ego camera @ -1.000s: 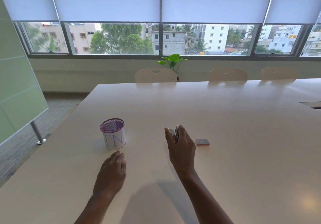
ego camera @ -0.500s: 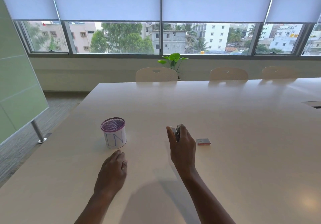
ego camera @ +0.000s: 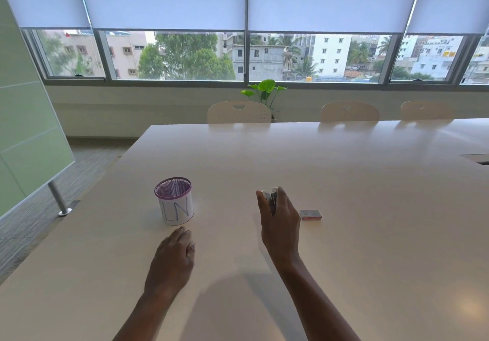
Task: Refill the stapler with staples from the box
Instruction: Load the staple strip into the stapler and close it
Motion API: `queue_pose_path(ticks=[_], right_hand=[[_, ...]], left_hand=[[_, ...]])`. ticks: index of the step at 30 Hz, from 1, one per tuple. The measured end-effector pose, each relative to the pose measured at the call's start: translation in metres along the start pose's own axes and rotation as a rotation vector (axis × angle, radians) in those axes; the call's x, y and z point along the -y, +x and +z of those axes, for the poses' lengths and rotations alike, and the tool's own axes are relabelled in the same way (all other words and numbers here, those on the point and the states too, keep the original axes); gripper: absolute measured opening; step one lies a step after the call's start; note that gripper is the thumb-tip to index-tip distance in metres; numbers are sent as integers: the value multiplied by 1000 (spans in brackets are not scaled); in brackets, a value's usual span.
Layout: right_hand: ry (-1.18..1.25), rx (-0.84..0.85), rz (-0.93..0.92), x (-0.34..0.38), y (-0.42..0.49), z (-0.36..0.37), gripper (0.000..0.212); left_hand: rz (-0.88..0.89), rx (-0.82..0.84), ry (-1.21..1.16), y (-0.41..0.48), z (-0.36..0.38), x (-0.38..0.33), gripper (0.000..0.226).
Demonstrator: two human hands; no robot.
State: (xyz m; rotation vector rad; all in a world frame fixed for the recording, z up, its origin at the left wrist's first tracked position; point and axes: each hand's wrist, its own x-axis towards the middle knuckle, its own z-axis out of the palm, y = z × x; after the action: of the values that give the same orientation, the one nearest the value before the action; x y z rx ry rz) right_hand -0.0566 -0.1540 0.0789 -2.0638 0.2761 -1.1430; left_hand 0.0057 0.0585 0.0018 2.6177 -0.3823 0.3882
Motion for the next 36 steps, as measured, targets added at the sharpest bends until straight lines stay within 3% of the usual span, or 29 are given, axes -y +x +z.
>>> queue_pose_path(ticks=[16,29,36], right_hand=[[11,-66,-50,-5,0,3,34],[9,-19,40,-6,0,2,51],[-2,-54,-30,-3,1,2,42]], left_hand=[[1,0,-6,0,0,0,32],[7,2,-11,0,-1,-1,31],[-10,6,-30,0,-2,-1,34]])
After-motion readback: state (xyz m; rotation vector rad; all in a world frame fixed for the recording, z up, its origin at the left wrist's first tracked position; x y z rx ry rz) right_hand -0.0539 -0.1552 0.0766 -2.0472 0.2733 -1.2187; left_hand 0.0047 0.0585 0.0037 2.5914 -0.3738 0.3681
